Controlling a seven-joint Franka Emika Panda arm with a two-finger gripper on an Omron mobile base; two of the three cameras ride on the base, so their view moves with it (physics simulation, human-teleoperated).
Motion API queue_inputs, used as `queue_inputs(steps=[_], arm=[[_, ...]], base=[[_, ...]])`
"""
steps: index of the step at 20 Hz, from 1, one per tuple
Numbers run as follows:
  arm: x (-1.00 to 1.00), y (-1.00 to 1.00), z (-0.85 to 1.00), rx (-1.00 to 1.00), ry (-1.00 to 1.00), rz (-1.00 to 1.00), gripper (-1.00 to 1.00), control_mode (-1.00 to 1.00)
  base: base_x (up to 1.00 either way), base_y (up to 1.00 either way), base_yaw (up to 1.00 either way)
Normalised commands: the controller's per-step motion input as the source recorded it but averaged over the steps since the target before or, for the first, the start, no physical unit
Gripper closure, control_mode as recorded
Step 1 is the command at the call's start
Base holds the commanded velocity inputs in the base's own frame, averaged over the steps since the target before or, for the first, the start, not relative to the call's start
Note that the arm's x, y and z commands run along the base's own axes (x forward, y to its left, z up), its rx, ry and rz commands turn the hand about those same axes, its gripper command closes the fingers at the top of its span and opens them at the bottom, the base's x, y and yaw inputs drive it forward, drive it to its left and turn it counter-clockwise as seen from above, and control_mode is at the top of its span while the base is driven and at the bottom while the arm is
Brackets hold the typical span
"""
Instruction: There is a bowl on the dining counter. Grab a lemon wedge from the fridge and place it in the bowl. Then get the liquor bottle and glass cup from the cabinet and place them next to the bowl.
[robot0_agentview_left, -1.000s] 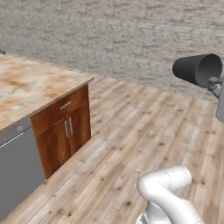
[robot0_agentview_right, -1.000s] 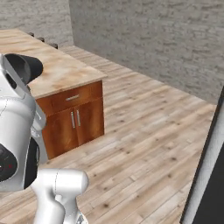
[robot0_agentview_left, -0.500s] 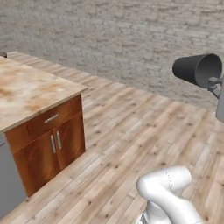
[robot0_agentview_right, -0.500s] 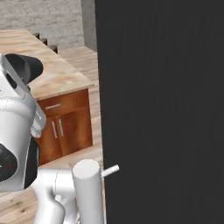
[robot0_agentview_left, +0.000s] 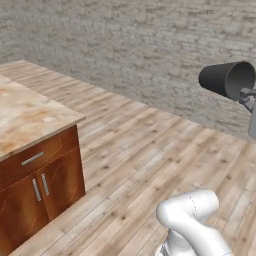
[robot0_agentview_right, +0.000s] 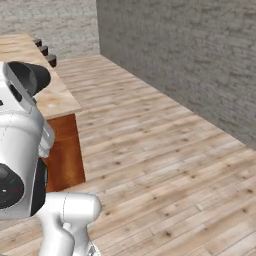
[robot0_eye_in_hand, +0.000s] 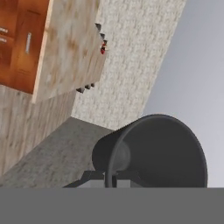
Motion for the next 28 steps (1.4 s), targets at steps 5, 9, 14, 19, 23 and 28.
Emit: queue_inputs(steps=[5,9,14,19,23,28], arm=[[0.0,0.0,0.0,0.0,0.0,0.0,1.0,1.0],[0.0,0.0,0.0,0.0,0.0,0.0,1.0,1.0],[0.0,0.0,0.0,0.0,0.0,0.0,1.0,1.0],[0.0,0.0,0.0,0.0,0.0,0.0,1.0,1.0],[0.0,0.0,0.0,0.0,0.0,0.0,1.0,1.0],[0.0,0.0,0.0,0.0,0.0,0.0,1.0,1.0]], base=[[1.0,-0.15,0.04],[1.0,-0.01,0.0],[1.0,-0.11,0.07],[1.0,-0.43,0.22],[1.0,-0.51,0.26],[1.0,-0.47,0.24]])
